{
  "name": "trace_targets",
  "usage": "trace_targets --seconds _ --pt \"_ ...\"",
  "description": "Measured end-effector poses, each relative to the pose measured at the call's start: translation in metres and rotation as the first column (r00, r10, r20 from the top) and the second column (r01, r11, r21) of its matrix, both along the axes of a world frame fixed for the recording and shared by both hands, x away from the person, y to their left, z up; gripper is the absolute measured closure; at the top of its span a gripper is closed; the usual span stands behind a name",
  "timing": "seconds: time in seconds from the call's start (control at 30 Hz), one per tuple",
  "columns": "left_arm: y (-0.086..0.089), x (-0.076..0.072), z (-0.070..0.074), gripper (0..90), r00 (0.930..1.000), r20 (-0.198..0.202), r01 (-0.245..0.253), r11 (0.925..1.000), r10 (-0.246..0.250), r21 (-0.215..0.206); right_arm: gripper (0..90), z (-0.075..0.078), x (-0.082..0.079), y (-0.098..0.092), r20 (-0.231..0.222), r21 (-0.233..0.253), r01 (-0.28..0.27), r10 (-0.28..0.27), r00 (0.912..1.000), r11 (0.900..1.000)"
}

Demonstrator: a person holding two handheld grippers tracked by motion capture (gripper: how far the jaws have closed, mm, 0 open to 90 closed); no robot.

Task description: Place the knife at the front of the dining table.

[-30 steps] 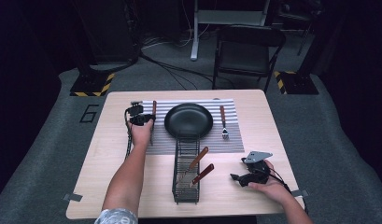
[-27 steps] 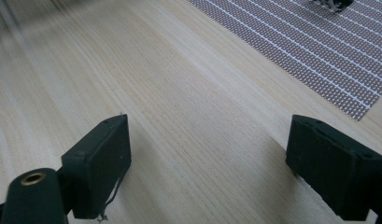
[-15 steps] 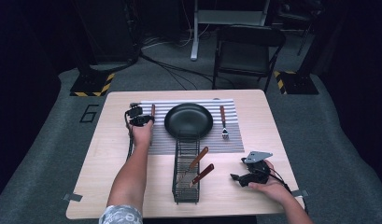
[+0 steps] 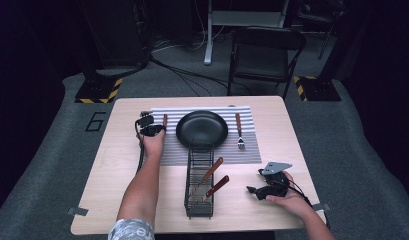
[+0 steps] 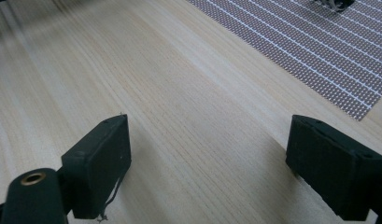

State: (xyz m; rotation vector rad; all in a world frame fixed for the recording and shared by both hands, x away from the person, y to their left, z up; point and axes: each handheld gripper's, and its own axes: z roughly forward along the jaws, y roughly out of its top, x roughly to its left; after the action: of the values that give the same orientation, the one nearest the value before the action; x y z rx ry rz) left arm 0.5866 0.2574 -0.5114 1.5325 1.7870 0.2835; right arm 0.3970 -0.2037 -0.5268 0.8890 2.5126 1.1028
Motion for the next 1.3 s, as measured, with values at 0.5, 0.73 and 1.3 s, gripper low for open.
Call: trace_targets --seconds 0.5,0.73,1.3 --pt "0.006 -0.001 0.001 73.5 0.9999 0.000 0.012 0.9999 -0.012 -0.001 13.2 0.000 0.000 0.000 -0.004 0.004 0.005 -0.005 1.0000 1.000" --pt "0.009 -0.003 0.002 71.5 1.0000 0.004 0.001 1.0000 -0.001 -0.003 13.2 0.000 0.000 0.000 -0.004 0.003 0.003 -0.003 1.0000 1.000" --pt "0.011 -0.024 0.037 53.1 0.9862 0.090 0.132 0.9880 -0.139 0.080 13.2 0.000 -0.001 0.001 -0.002 0.000 0.003 -0.003 1.0000 1.000"
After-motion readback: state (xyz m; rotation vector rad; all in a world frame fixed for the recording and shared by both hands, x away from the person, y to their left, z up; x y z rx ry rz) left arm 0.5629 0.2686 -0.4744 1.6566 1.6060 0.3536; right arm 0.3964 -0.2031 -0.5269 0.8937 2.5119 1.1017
